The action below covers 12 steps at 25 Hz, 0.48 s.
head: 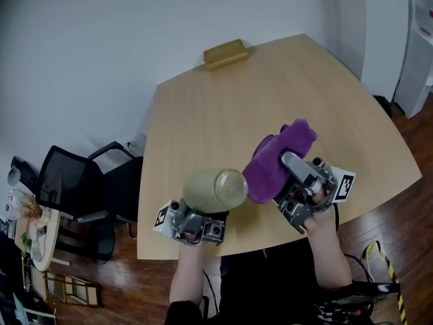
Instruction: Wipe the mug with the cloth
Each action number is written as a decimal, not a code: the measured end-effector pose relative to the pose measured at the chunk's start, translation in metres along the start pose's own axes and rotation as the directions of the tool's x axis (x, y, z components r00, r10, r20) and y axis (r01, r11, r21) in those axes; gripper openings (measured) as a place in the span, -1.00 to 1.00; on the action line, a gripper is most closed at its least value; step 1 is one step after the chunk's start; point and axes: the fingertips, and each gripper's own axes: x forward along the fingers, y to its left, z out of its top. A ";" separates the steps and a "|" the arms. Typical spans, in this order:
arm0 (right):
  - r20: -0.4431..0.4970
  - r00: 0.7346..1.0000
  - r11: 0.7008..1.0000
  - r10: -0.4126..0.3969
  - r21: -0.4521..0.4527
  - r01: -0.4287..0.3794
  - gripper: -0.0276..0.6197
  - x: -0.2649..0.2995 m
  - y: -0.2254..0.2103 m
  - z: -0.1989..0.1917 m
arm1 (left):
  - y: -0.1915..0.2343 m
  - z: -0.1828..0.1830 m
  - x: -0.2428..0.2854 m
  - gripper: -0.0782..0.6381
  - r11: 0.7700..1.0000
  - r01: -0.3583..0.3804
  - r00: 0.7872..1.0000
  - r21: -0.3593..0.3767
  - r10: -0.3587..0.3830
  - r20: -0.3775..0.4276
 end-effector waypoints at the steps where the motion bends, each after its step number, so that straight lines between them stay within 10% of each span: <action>1: 0.016 0.999 0.995 0.040 0.089 -0.041 -0.75 0.005 0.003 -0.007 | 0.000 -0.001 0.002 -0.67 1.000 0.003 1.000 0.005 -0.003 -0.014; 6: -0.030 0.997 0.939 0.072 0.340 -0.058 -0.75 0.012 -0.016 -0.057 | -0.005 -0.020 0.016 -0.66 0.999 0.045 0.993 0.016 -0.044 -0.107; 12: -0.196 0.971 0.950 -0.139 0.250 0.186 -0.75 -0.006 -0.058 -0.088 | -0.017 -0.052 0.025 -0.65 0.995 0.085 0.958 0.060 -0.065 -0.277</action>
